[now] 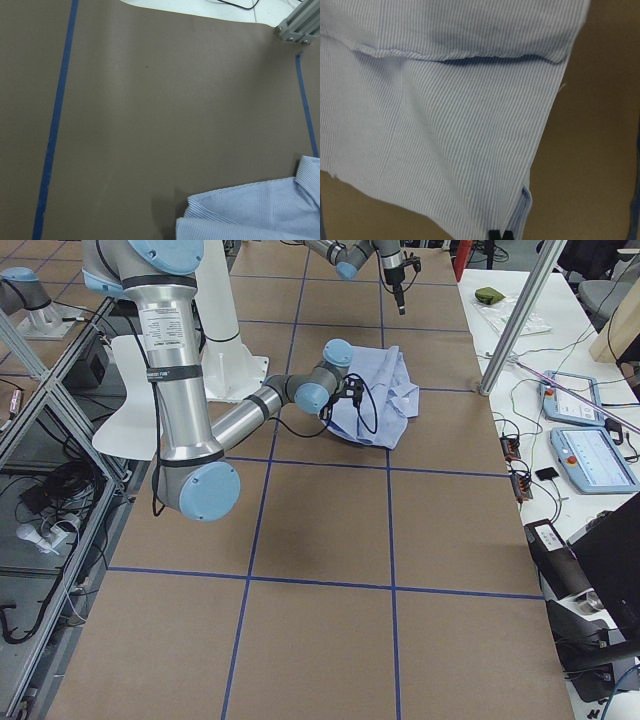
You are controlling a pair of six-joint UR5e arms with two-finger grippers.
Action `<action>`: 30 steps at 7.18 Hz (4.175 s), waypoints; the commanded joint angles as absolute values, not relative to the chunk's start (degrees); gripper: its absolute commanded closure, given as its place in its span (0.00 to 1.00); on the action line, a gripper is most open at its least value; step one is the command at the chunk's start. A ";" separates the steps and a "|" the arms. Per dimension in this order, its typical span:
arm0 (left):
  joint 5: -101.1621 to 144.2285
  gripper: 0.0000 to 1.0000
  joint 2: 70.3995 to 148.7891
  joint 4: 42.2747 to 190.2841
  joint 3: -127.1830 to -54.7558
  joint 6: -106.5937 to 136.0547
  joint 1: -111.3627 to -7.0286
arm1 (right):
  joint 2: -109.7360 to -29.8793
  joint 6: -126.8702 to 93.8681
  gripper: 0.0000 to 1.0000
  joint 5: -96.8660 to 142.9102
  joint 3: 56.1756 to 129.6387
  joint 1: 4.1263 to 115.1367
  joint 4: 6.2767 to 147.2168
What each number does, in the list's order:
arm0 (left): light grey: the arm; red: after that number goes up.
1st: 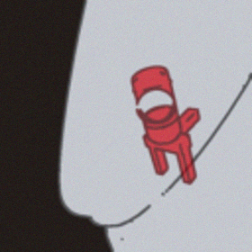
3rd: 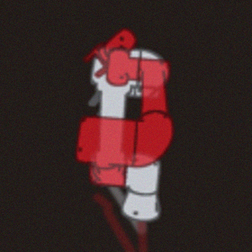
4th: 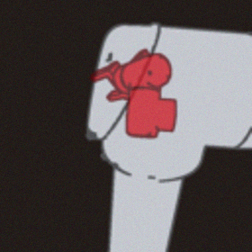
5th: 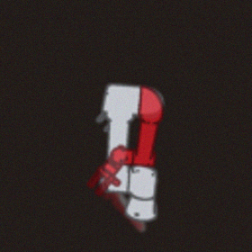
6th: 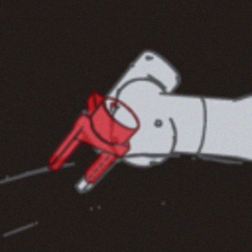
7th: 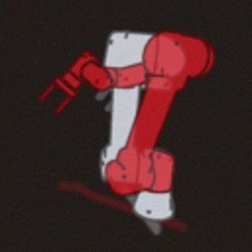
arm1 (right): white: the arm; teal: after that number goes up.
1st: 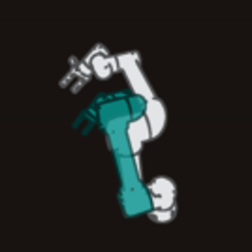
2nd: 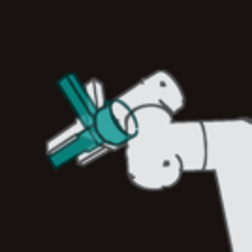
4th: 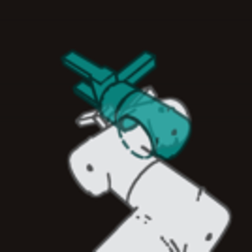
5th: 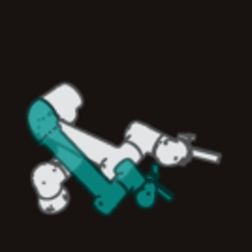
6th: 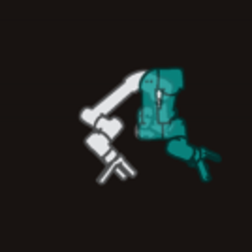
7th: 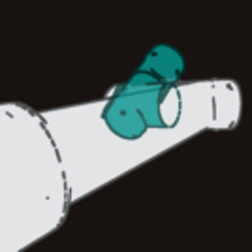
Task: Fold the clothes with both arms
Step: 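Drag the folded shirt with the right gripper toward the robot, rotating it, then release the shirt with the right gripper while the left gripper reaches its far corner, then grasp the shirt corner nearest the left gripper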
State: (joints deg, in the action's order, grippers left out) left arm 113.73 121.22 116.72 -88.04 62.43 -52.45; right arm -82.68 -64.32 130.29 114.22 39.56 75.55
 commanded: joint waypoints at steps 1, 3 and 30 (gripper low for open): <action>113.73 0.01 121.20 116.72 -88.59 63.10 -52.38 | -90.23 -64.51 1.00 131.74 119.87 35.01 75.59; 113.64 0.01 121.29 116.72 -88.77 63.37 -52.30 | -97.09 -69.57 1.00 132.80 122.68 29.03 75.59; 103.01 0.07 118.92 110.39 -99.76 96.68 -21.53 | -87.63 -81.74 0.00 131.92 123.57 46.05 75.59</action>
